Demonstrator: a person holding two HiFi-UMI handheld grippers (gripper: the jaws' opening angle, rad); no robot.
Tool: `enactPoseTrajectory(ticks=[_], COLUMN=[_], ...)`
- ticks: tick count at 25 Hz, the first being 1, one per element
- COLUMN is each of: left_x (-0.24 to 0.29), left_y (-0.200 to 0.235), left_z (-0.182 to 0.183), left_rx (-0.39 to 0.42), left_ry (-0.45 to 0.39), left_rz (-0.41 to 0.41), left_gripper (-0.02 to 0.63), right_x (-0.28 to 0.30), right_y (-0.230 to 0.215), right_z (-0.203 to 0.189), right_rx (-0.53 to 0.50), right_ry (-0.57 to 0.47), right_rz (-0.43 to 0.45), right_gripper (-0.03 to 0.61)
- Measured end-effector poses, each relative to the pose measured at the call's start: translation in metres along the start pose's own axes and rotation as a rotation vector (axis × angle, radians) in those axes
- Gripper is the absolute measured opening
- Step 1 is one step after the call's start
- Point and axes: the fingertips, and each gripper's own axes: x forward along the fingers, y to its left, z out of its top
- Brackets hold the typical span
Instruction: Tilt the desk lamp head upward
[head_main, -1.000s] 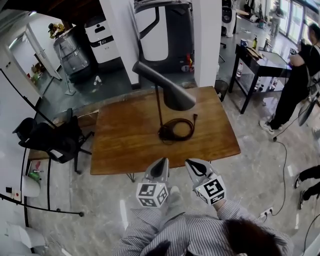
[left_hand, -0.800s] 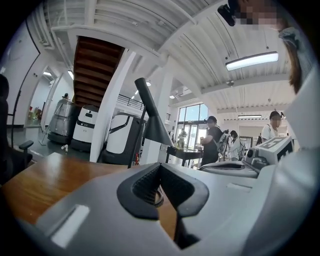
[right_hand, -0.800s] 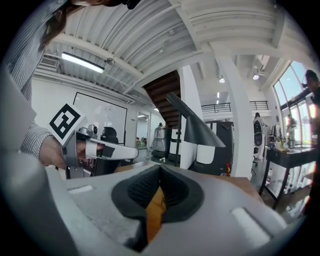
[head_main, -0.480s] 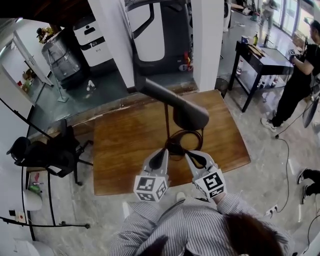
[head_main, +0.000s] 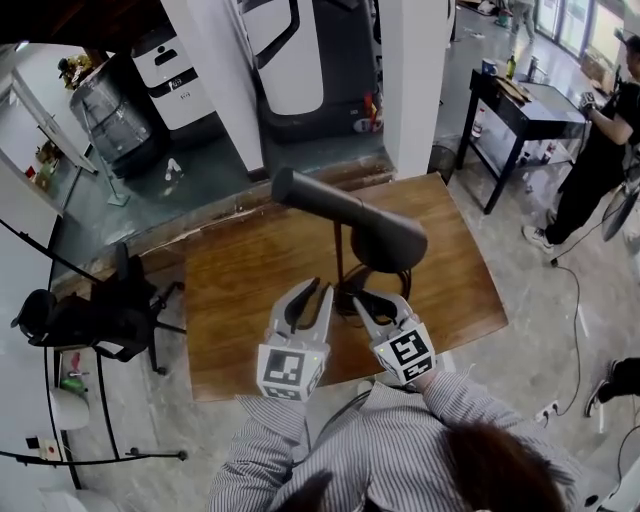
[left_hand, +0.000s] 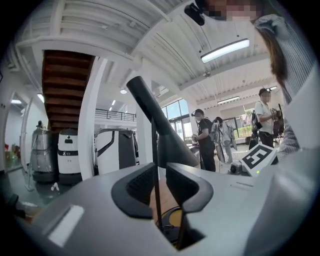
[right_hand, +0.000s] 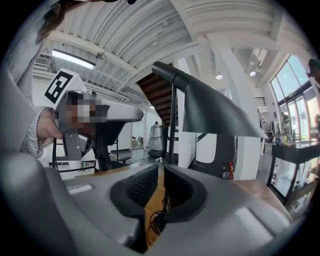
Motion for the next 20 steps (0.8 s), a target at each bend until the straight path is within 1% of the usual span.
enactPoseTrajectory(ticks=[2,4,6,9,11,13,16,18,20], left_x=[0.002,0.004,0.005,0.003,0.002,0.002,0.002,0.001,0.001], left_y=[0.005,0.01,0.016,0.022,0.022,0.022,0.028,0.033,0.038], left_z=[0.013,0.03,0.049,0.077,0.096,0.108,0.118,0.128,0.14], left_rx=[0.062,0.118,0.193,0.313,0.382,0.47,0.6,0.661,0.701], left_ry=[-0.008,-0.021,-0.027,-0.014,-0.01,0.004,0.038,0.033,0.013], left_rz=[-0.009,-0.015,-0.013,-0.012,-0.017,-0.023,-0.009,0.007,0.02], left_gripper=[0.094,0.106,0.13,0.138,0.166,0.189,0.196,0.21,0.23], right_x=[0.01,0.021,0.032,0.047,0.056,0.062,0.07,0.072,0.074], right_y=[-0.003,-0.006,-0.008,-0.009,-0.011,-0.01,-0.01,-0.013,-0.016], right_z=[-0.001,-0.004,-0.007,-0.008,-0.012,-0.015,-0.018,-0.018,-0.017], right_rx=[0.013,0.032,0.036,0.037,0.038,0.034,0.053,0.065,0.05], right_ry=[-0.002,0.005,0.008,0.018,0.022,0.026,0.029,0.027,0.032], right_rz=[-0.005,-0.005,-0.003,0.003,0.013,0.032,0.057,0.06,0.05], right_gripper=[0.039,0.081,0.104,0.107,0.107,0.107,0.106,0.101,0.076])
